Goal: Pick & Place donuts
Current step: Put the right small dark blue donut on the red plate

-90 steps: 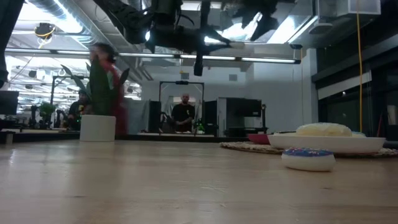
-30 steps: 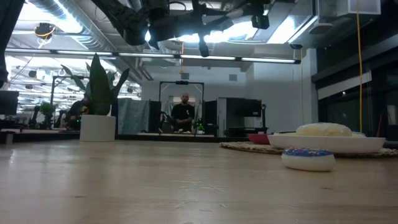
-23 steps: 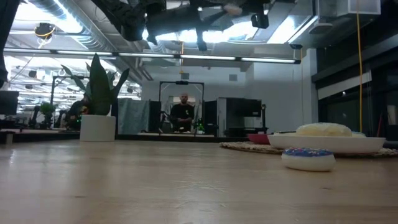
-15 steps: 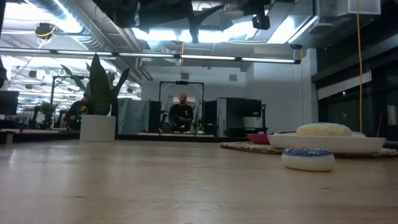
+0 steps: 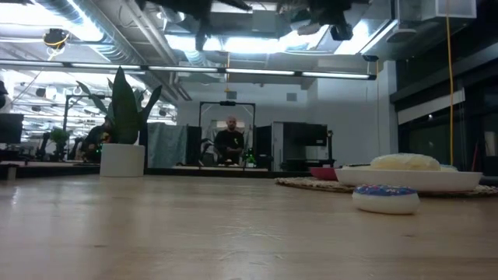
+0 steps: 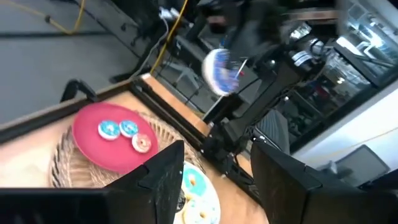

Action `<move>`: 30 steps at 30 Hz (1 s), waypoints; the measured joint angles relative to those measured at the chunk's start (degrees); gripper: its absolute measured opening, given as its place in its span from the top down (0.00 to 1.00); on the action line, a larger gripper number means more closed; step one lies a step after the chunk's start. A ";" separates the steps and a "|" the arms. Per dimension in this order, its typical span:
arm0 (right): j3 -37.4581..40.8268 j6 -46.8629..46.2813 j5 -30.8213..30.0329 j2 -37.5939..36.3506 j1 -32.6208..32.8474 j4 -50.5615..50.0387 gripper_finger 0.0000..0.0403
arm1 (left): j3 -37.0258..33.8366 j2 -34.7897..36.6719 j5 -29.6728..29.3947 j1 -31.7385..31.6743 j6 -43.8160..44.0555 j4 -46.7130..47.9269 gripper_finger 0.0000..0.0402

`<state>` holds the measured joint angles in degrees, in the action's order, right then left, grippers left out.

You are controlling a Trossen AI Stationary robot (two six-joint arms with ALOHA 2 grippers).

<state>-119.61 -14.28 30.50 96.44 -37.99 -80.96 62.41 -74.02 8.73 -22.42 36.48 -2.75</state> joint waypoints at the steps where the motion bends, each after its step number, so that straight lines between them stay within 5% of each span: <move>1: 0.00 0.07 -0.02 0.00 -0.97 -0.39 0.94 | 0.00 0.83 -0.47 0.24 -0.63 0.26 0.56; 8: 0.00 0.44 0.01 0.00 -8.25 -0.82 0.96 | 0.00 5.68 -6.09 3.60 -4.19 4.24 0.58; 15: 4.36 1.24 3.67 0.02 -13.50 0.11 0.95 | 0.00 9.84 -25.85 9.64 -9.74 11.32 0.60; 20: 12.09 2.76 4.51 0.02 -14.75 2.99 0.96 | -1.31 12.79 -33.74 12.98 -13.87 15.45 0.59; 25: 21.20 2.53 8.51 -0.52 -15.33 10.19 0.95 | -10.34 16.75 -33.56 14.76 -16.89 12.06 0.59; 30: 29.90 2.23 11.22 -2.25 -15.75 16.54 0.96 | -22.25 21.82 -31.61 14.74 -17.12 -1.29 0.60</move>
<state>-89.72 -12.06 41.71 94.20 -53.74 -64.42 40.17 -52.19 -22.89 -7.68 19.37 -4.04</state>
